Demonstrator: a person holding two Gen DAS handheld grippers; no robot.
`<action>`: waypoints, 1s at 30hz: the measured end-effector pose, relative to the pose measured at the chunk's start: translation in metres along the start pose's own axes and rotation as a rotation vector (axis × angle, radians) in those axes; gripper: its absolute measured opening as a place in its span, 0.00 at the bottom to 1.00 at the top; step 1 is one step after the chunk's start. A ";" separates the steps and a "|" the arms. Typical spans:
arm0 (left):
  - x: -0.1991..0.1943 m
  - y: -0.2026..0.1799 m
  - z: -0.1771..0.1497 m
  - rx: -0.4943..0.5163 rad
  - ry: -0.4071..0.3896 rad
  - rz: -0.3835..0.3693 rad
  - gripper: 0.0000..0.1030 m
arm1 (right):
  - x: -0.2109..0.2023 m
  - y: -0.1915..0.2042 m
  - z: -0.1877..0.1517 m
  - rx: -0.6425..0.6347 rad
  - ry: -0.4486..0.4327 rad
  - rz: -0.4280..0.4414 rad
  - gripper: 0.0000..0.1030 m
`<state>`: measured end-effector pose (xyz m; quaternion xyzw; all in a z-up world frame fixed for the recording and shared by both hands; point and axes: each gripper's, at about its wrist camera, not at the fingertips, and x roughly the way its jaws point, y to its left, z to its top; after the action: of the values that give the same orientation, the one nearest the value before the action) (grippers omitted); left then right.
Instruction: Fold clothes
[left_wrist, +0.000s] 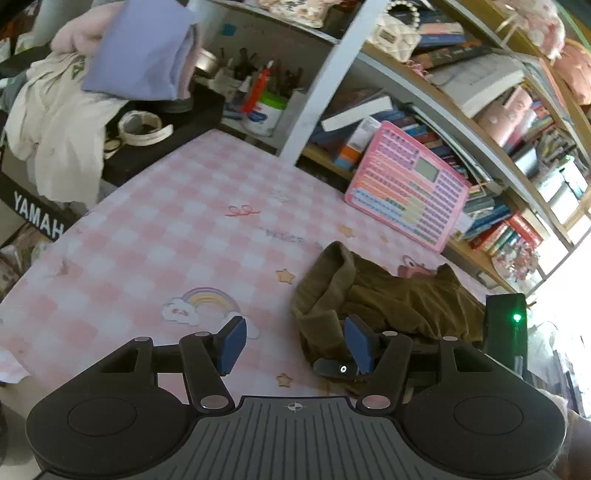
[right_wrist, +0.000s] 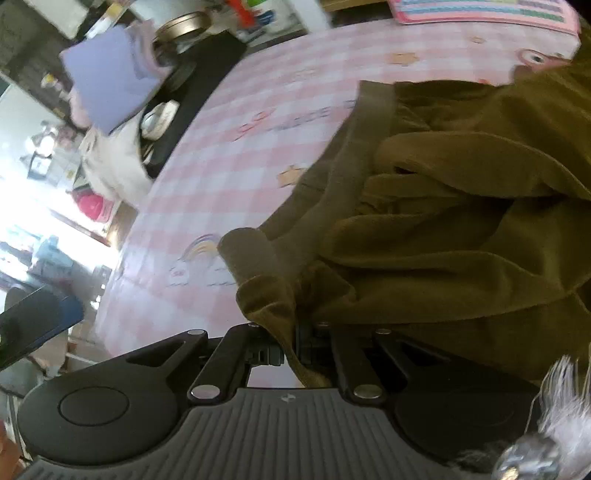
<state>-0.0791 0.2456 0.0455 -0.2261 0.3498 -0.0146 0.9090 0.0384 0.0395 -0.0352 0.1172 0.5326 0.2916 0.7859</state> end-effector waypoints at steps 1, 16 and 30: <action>0.001 0.002 0.002 0.001 0.003 0.001 0.58 | 0.005 0.005 0.001 -0.018 0.012 0.007 0.05; 0.072 -0.017 0.034 0.221 0.032 -0.054 0.48 | -0.053 -0.034 -0.028 0.254 -0.110 0.004 0.54; 0.182 -0.042 0.038 0.404 0.157 -0.025 0.28 | -0.140 -0.135 -0.093 0.690 -0.367 -0.319 0.43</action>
<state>0.0884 0.1890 -0.0270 -0.0419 0.4068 -0.1133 0.9055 -0.0373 -0.1619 -0.0320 0.3395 0.4615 -0.0548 0.8178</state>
